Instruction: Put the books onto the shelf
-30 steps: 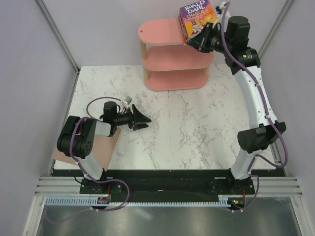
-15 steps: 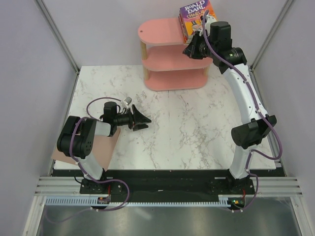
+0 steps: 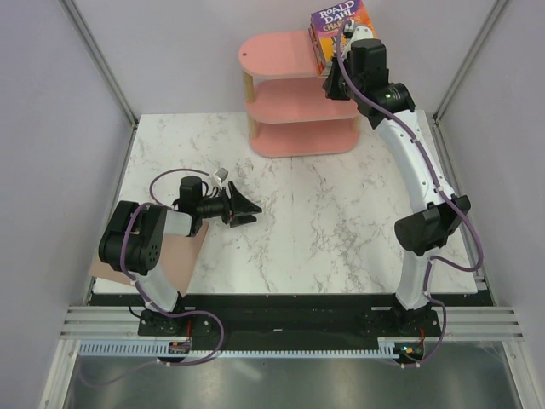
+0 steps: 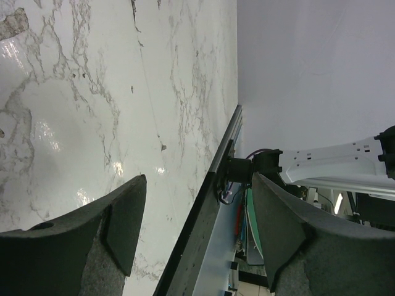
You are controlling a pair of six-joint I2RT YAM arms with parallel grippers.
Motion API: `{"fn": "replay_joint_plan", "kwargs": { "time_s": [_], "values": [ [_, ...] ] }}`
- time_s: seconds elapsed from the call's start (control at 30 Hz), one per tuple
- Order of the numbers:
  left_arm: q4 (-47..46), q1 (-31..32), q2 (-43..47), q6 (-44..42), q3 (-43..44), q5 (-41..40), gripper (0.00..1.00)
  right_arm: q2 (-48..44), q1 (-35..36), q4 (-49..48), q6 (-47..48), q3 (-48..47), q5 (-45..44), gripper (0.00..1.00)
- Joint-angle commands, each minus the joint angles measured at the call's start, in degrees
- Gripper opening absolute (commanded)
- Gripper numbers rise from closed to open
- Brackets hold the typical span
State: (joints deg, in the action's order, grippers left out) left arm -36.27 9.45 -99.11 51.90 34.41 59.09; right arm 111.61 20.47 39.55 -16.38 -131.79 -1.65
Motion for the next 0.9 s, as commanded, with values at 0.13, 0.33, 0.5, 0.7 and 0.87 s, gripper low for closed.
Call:
{"fn": "replay_joint_plan", "kwargs": {
  "time_s": [0.13,0.33,0.5,0.7,0.87],
  "values": [
    [-0.8,0.2,2.2,-2.3,0.1,0.6,0.76,2.1,0.1,-2.8,1.4,-4.6,-4.0,0.08],
    [-0.1,0.2,2.4,-2.7,0.3,0.5,0.76,2.1,0.1,-4.0,0.6,-4.5,-4.5,0.09],
    [0.5,0.2,2.7,-3.1,0.5,0.5,0.76,2.7,0.1,-5.4,0.2,-5.1,-4.7,0.10],
    [1.3,0.2,2.8,-3.6,0.6,0.5,0.76,3.9,0.0,-5.7,-0.1,-6.2,-4.4,0.11],
    [1.6,0.2,3.0,-3.8,0.6,0.7,0.76,4.7,0.1,-5.9,-0.4,-6.6,-4.1,0.11]
  ]
}}
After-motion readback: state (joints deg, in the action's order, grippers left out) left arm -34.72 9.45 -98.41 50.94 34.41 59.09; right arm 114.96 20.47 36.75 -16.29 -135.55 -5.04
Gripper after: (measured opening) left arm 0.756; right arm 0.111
